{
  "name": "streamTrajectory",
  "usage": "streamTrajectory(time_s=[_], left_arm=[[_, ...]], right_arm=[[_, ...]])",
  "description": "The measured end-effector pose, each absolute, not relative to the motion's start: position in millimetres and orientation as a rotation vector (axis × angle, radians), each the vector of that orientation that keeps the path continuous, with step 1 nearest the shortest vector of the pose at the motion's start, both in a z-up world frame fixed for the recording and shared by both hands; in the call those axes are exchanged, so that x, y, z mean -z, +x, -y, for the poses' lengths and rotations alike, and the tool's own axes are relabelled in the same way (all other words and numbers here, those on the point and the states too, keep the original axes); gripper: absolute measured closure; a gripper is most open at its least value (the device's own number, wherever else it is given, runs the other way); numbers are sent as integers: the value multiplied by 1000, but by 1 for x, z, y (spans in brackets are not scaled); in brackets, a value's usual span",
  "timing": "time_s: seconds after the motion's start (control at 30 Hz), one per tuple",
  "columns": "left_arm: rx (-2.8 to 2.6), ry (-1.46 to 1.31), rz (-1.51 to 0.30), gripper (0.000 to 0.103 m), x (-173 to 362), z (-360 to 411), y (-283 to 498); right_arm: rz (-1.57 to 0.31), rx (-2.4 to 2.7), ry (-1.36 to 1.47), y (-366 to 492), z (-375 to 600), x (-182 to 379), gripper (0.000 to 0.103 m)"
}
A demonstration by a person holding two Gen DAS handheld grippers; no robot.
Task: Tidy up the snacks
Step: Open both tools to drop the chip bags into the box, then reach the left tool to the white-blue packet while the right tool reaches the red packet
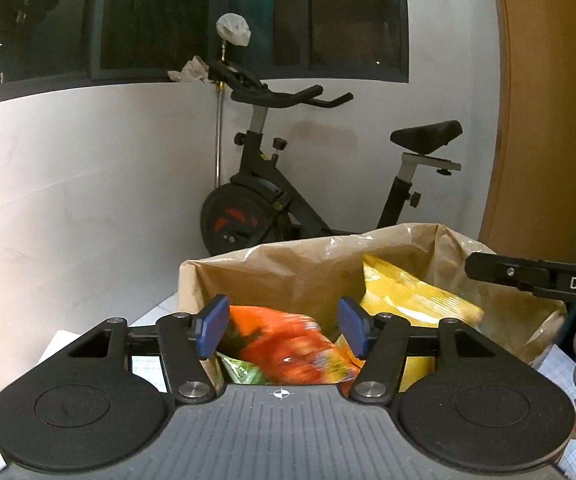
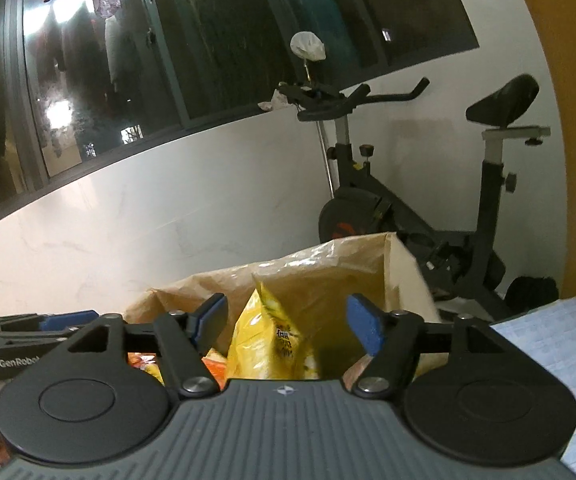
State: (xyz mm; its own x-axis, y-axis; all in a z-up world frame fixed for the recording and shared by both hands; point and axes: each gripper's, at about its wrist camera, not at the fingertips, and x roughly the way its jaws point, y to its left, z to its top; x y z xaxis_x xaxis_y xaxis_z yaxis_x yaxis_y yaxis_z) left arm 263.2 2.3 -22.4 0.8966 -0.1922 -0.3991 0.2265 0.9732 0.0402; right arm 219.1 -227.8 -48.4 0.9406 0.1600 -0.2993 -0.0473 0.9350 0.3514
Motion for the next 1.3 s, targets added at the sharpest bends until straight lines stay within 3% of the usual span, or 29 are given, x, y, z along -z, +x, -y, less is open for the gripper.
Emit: streamTrajectory(time_s=[0.37, 0.77, 1.3], left_arm=[[189, 113, -392, 27, 12, -6, 236], [196, 106, -380, 23, 13, -13, 190], [229, 65, -472, 23, 83, -38, 156]], right_arm=[[-294, -139, 202, 178, 212, 34, 33], [-260, -168, 148, 135, 205, 35, 33], [-281, -120, 174, 92, 231, 83, 33]])
